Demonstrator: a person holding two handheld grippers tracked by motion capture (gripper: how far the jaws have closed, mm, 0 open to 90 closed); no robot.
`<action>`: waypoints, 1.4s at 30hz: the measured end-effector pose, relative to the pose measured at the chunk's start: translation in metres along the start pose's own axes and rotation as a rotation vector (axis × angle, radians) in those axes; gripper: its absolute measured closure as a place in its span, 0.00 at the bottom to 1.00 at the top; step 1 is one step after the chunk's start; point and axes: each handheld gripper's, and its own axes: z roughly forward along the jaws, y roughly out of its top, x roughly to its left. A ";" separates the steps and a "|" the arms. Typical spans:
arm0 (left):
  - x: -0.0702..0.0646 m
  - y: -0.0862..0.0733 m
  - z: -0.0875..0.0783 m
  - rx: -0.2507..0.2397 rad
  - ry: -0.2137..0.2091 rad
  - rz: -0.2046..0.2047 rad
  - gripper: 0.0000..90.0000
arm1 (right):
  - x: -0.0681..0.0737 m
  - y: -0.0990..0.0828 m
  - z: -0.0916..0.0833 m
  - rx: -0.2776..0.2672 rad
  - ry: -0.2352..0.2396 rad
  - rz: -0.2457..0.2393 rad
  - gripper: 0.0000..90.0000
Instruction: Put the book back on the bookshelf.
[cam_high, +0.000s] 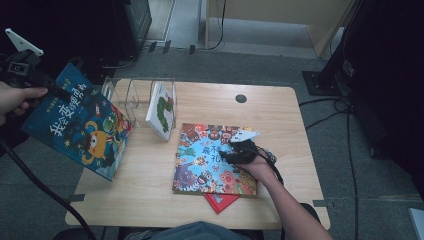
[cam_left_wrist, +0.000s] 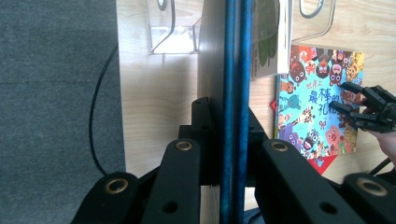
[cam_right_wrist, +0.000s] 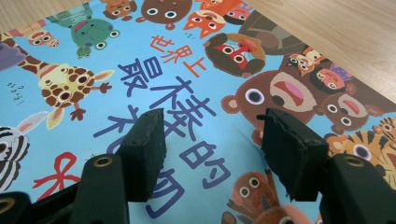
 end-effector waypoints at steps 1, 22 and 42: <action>0.001 0.000 -0.001 -0.002 -0.001 -0.001 0.92 | 0.000 0.000 0.000 -0.002 0.000 0.001 0.44; 0.020 0.040 0.012 -0.067 0.004 -0.046 0.92 | 0.003 -0.002 -0.004 0.008 0.002 -0.014 0.46; 0.026 0.078 0.034 -0.062 -0.054 -0.049 0.91 | 0.006 -0.006 -0.005 -0.007 -0.014 0.011 0.44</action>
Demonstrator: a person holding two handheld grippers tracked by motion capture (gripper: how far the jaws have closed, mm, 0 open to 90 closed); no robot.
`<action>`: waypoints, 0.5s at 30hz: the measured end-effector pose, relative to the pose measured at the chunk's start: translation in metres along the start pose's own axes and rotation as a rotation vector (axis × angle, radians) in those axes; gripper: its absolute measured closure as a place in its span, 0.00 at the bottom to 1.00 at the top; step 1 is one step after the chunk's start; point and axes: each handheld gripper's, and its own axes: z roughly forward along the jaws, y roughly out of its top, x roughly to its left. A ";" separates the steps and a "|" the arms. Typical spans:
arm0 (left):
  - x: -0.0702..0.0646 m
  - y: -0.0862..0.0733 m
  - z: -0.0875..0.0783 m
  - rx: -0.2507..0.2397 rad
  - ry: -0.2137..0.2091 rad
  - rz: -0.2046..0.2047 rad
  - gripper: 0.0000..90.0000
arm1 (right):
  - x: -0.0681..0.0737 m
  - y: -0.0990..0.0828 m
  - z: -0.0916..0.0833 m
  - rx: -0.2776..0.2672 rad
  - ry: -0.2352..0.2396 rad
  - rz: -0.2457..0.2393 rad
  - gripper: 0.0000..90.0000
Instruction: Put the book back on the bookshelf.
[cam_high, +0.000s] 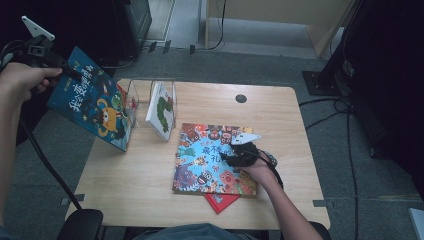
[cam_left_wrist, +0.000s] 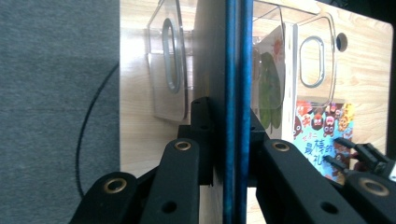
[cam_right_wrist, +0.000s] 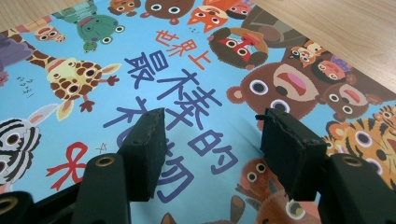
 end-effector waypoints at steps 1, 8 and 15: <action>0.000 0.001 0.002 0.002 -0.001 0.008 0.91 | 0.000 -0.001 -0.001 -0.002 -0.002 0.000 0.44; 0.010 0.005 0.006 -0.002 -0.010 -0.009 0.91 | 0.001 -0.009 -0.008 -0.015 -0.008 0.010 0.44; 0.015 0.003 0.007 -0.026 -0.030 0.025 0.79 | 0.000 -0.010 -0.009 -0.021 -0.003 0.017 0.44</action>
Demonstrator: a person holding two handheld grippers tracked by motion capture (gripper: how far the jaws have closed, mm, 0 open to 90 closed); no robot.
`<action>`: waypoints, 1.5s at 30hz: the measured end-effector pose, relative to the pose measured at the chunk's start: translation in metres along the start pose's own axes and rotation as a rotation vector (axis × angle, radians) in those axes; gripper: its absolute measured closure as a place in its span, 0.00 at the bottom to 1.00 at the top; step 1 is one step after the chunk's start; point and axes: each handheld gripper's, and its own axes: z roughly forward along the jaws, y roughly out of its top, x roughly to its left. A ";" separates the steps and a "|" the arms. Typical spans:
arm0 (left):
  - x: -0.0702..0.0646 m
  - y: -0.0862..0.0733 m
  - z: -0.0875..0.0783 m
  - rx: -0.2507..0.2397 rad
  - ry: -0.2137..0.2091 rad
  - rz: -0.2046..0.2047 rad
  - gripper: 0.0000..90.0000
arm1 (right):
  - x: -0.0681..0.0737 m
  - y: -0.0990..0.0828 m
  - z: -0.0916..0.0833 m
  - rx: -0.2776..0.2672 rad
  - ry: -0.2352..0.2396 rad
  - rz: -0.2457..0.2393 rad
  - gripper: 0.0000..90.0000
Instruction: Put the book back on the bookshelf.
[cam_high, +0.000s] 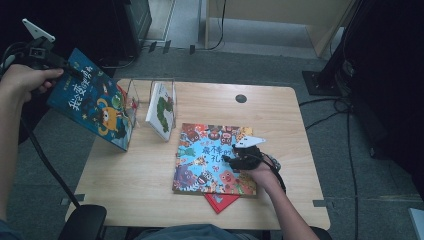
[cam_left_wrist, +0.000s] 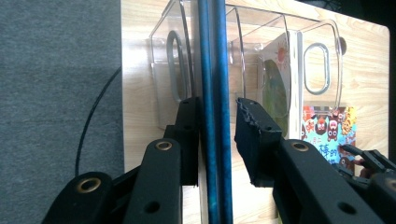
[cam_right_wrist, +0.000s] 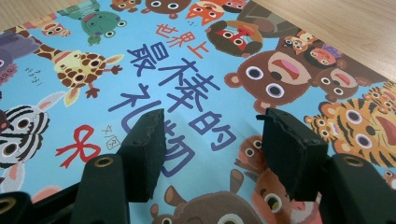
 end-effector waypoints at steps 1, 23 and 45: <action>0.000 0.000 0.000 -0.002 -0.004 0.001 0.78 | 0.000 0.000 0.000 0.002 -0.001 -0.001 0.44; 0.002 -0.011 -0.030 -0.052 -0.081 0.003 0.57 | -0.001 0.001 0.001 0.005 0.000 -0.003 0.45; -0.052 -0.013 -0.034 -0.071 -0.102 0.117 0.54 | -0.004 0.003 0.001 0.002 0.012 0.030 0.46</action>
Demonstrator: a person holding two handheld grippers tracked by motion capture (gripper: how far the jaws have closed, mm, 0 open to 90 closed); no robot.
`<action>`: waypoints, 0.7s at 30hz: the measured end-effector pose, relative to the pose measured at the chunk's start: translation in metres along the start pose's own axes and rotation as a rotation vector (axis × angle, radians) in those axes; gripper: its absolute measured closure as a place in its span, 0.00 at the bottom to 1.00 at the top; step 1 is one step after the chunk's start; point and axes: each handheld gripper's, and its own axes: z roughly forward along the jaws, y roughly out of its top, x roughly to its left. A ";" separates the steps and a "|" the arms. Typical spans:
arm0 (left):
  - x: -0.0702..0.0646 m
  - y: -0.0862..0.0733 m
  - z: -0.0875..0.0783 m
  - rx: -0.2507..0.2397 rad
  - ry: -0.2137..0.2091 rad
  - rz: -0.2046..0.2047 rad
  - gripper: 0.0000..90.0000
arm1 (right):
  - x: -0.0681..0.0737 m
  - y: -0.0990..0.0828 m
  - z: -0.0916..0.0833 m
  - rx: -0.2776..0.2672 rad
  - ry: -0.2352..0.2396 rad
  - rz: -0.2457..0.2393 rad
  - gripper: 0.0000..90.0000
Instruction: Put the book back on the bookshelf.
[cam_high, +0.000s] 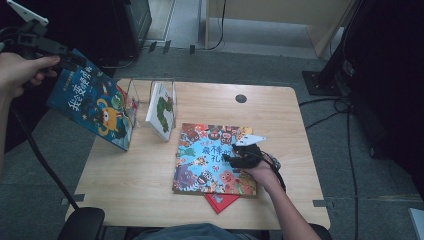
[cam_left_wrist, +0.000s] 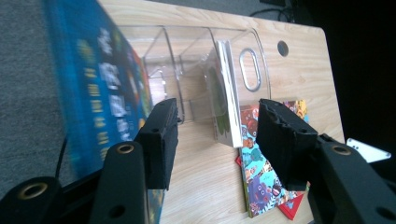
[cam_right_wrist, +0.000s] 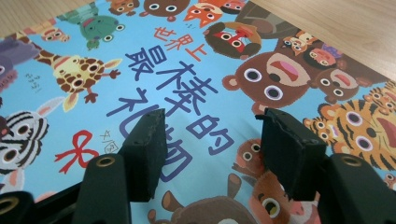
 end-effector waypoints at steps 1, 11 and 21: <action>-0.002 -0.001 0.004 0.004 -0.004 0.006 0.54 | -0.001 0.000 -0.001 0.002 0.001 0.012 0.47; -0.022 -0.023 0.040 0.029 -0.039 0.040 0.52 | -0.020 0.005 -0.023 -0.028 0.004 0.049 0.46; -0.040 -0.057 0.081 0.046 -0.073 0.080 0.51 | -0.039 0.001 -0.034 -0.019 0.014 0.045 0.44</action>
